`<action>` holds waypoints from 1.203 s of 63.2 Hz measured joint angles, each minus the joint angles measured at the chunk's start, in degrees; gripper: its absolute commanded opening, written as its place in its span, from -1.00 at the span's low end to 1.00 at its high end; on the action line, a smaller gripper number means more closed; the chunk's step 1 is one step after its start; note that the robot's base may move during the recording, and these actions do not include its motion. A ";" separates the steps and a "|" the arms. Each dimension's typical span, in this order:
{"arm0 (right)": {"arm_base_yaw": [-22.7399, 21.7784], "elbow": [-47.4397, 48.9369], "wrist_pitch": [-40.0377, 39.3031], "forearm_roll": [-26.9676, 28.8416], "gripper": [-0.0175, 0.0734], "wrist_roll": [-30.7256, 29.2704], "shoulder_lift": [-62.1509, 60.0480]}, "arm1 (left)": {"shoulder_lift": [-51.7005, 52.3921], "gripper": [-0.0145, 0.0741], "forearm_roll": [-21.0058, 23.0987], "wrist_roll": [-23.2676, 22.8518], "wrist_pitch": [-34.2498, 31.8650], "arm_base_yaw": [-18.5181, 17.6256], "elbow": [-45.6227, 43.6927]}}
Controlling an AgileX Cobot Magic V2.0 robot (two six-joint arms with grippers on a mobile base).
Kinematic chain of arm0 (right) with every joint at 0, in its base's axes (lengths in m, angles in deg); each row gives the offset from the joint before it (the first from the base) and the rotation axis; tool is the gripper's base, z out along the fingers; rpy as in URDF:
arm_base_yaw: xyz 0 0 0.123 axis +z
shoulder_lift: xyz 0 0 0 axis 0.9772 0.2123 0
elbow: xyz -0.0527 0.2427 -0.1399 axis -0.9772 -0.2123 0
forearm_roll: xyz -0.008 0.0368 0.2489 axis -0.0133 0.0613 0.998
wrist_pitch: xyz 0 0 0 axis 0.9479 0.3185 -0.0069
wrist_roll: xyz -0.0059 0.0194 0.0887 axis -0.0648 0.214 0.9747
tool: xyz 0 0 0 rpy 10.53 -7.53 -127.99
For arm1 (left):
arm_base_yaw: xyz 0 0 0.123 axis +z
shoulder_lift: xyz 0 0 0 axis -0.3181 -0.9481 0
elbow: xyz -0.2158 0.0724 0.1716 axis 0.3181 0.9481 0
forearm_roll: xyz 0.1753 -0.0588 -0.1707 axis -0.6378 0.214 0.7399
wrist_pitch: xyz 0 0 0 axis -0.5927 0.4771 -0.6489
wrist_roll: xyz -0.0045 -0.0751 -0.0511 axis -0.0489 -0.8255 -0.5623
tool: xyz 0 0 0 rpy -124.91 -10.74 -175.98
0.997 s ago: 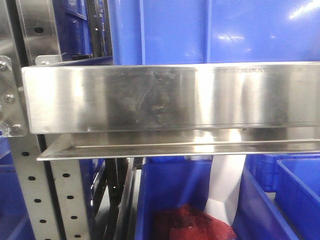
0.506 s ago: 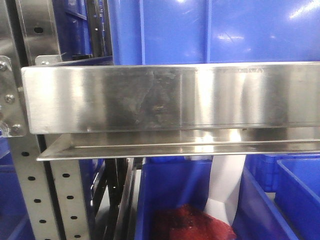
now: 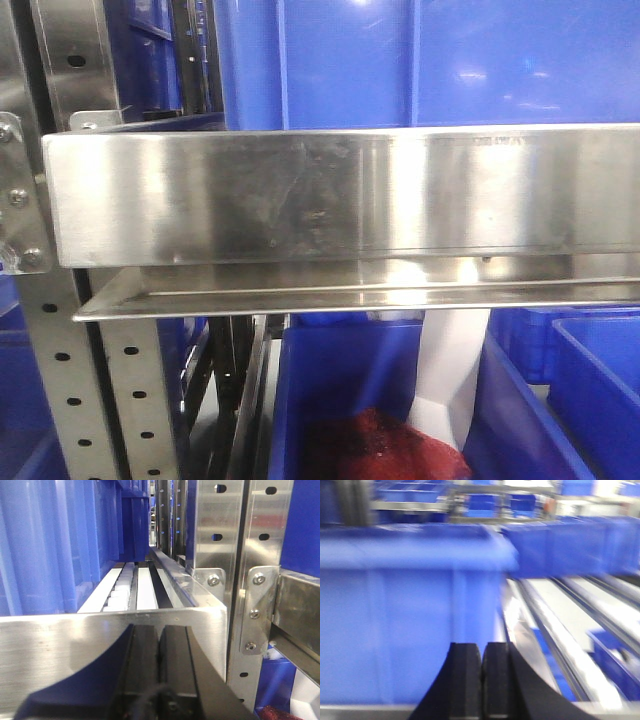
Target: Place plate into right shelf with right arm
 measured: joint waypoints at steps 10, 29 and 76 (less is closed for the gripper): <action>-2.33 -10.49 -5.68 0.58 -0.50 -0.83 -4.98 | 0.00 -0.78 0.00 0.00 0.00 0.00 0.00; -2.37 -21.02 -9.69 0.19 -0.50 -1.14 -12.50 | 0.00 -0.78 0.00 0.00 0.00 0.00 0.00; -2.37 -21.02 -7.30 -0.84 -0.50 -1.24 -12.88 | 0.00 -0.78 0.00 0.00 0.00 0.00 0.00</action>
